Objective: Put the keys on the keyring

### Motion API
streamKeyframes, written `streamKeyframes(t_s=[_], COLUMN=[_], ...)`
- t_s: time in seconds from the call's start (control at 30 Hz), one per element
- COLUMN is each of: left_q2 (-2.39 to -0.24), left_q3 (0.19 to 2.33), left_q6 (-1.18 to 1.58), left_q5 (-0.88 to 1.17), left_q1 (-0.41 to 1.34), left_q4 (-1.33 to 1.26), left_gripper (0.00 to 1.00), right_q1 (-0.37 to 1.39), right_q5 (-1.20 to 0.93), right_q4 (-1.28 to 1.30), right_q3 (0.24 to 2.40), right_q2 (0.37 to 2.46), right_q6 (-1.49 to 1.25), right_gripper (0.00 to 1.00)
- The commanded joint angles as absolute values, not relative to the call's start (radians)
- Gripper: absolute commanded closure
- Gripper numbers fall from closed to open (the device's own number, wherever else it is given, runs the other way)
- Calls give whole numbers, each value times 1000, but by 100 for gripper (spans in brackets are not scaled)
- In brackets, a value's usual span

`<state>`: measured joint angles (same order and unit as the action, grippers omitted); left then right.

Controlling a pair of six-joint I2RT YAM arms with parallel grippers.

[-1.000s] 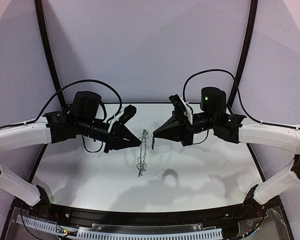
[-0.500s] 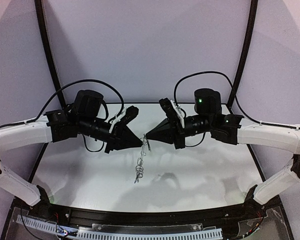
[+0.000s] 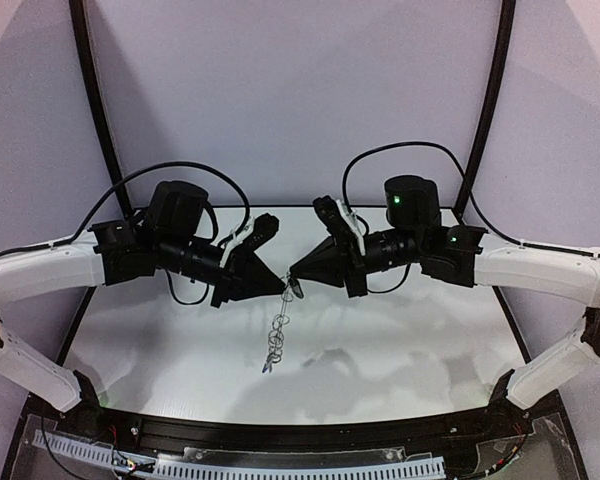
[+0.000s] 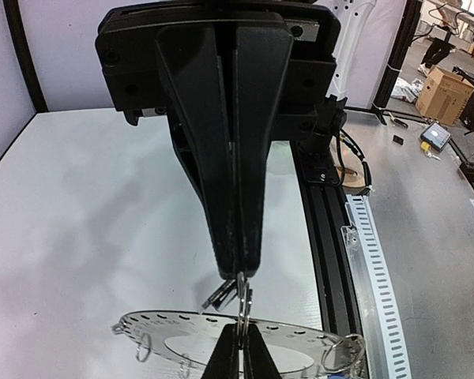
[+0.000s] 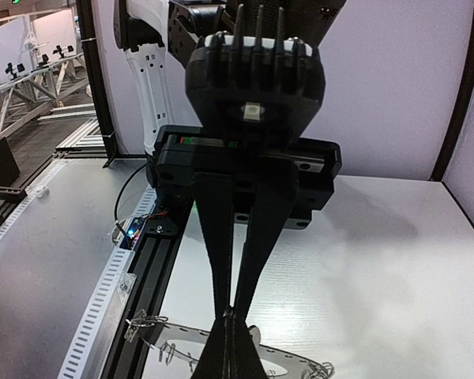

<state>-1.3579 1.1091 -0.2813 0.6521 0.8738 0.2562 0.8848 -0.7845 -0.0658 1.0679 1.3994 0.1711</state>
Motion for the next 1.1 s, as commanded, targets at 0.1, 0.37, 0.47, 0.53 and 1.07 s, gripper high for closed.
streamKeyframes(t_s=[0.1, 0.37, 0.47, 0.53, 1.07], left_q2=[-1338, -1325, -1318, -1312, -1328], left_q3=[1124, 1113, 1104, 1095, 1115], left_q6=[-284, -278, -275, -274, -275], left_q5=[627, 613, 607, 603, 583], left_q1=[879, 879, 879, 878, 878], left_q4=[244, 247, 243, 240, 253], left_gripper=[99, 99, 99, 99, 99], right_q1=[906, 908, 908, 908, 916], right_q5=[-799, -791, -768, -750, -642], right_q4=[-37, -45, -37, -19, 16], right_q3=[1091, 1084, 1084, 1085, 1108], right_q2=[1399, 1379, 1372, 1362, 1371], right_q6=[189, 177, 182, 195, 172], right_gripper=[100, 100, 100, 100, 100])
